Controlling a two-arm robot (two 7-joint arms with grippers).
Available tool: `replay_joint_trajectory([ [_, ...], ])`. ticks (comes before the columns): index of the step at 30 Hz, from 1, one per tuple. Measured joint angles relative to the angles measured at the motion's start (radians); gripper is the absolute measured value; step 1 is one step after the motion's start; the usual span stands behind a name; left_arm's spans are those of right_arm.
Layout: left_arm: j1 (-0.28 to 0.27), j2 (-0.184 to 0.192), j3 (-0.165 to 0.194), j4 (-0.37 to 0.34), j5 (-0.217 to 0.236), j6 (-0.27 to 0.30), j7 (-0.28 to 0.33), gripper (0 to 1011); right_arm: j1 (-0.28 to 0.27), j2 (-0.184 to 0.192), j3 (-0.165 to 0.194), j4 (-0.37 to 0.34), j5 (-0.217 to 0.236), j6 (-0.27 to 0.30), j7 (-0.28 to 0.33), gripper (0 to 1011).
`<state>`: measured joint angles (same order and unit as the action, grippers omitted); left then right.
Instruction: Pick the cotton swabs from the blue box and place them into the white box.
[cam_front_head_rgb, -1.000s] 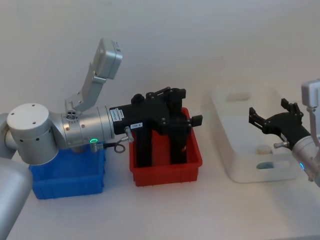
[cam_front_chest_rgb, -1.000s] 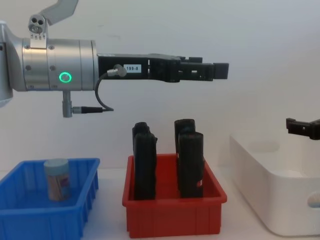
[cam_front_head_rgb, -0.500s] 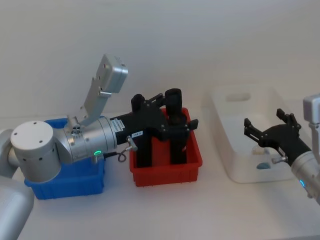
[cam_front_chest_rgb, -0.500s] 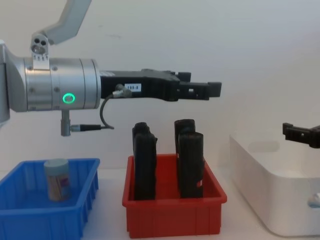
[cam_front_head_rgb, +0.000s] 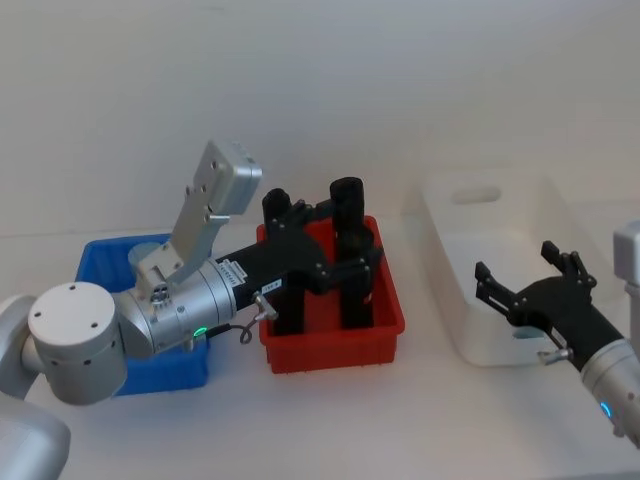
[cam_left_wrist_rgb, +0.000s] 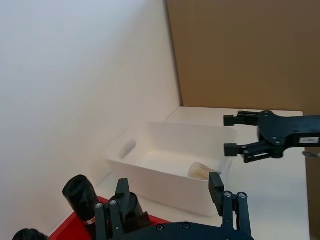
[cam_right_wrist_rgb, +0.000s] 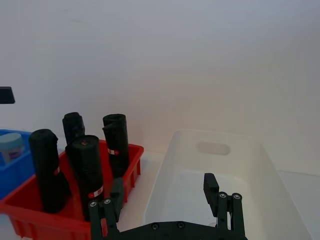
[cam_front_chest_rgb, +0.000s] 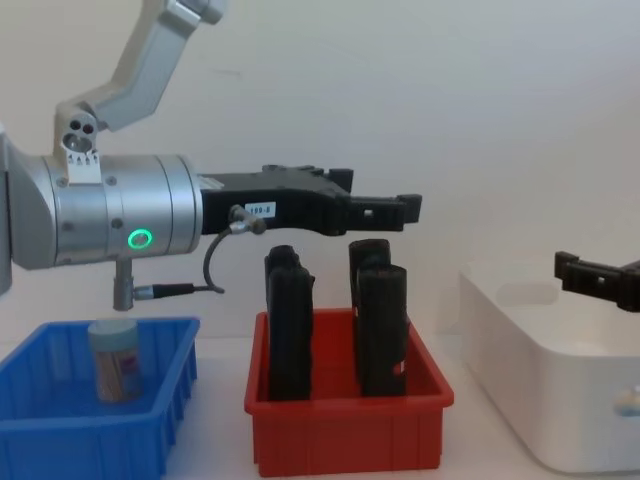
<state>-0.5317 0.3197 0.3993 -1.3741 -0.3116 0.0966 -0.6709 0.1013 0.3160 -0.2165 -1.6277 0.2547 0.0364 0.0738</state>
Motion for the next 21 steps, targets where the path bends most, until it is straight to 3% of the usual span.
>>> replay_joint_trajectory([
  [12,0.076,0.016,0.014,-0.065,0.028,-0.021,0.169,1004,-0.103,0.02,-0.009,-0.125,0.03,-0.002,-0.007,1001],
  [21,0.125,0.027,0.023,-0.107,0.047,-0.036,0.278,1004,-0.116,0.022,-0.01,-0.139,0.033,-0.003,-0.008,1002],
])
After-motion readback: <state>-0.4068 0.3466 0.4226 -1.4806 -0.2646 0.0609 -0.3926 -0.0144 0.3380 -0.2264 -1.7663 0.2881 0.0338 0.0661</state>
